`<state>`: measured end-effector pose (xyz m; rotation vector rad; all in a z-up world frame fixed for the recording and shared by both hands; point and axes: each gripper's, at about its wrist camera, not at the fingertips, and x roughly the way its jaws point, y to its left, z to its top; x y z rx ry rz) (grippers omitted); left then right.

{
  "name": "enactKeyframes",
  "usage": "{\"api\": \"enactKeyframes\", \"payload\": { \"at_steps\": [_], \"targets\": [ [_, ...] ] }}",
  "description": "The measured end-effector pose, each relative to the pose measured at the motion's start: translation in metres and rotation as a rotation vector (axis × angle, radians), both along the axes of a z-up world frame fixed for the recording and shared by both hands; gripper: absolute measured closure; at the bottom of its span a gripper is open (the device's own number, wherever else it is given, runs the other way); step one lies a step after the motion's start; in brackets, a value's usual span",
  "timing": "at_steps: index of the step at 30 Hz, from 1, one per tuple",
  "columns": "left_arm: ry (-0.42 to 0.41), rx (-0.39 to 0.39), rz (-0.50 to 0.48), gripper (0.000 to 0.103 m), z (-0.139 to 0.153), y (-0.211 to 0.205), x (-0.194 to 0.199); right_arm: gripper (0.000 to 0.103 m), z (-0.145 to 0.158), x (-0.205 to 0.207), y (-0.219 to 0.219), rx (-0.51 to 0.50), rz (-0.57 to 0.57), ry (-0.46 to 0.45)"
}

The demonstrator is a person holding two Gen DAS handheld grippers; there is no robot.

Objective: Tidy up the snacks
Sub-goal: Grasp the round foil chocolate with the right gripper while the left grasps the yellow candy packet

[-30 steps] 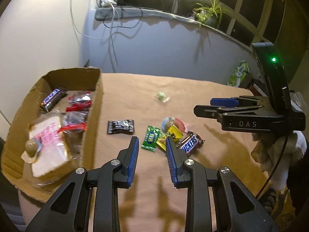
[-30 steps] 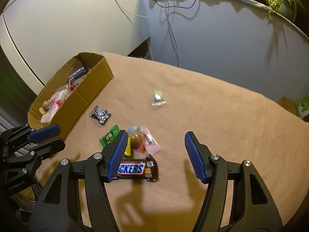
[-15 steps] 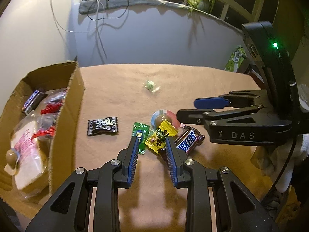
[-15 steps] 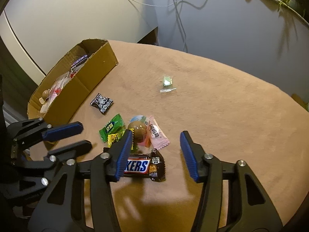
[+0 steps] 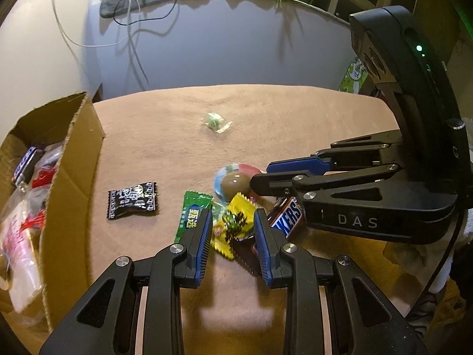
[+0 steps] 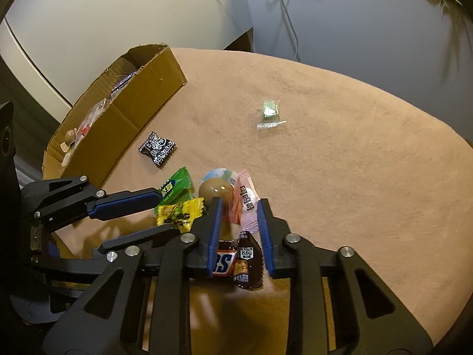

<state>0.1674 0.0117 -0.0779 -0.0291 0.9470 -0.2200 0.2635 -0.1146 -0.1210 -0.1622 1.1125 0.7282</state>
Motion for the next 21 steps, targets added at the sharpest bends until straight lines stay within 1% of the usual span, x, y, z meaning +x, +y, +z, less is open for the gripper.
{"api": "enactKeyframes", "payload": {
  "at_steps": [4,5,17,21],
  "targets": [
    [0.005,0.005,-0.005,0.076,-0.004,-0.002,0.004,0.090,-0.002,0.002,-0.001,0.007,0.011,0.001],
    [0.022,0.006,0.002,0.076,-0.003,-0.002,0.005,0.090,-0.002,0.002,-0.001,0.007,0.013,0.000],
    [0.030,0.003,-0.030,0.076,-0.006,-0.003,0.007,0.090,-0.001,0.006,0.012,-0.005,0.045,-0.022],
    [0.042,0.022,-0.042,0.076,-0.009,-0.002,0.004,0.090,-0.001,0.006,0.015,-0.007,0.059,-0.029]
  ]
}}
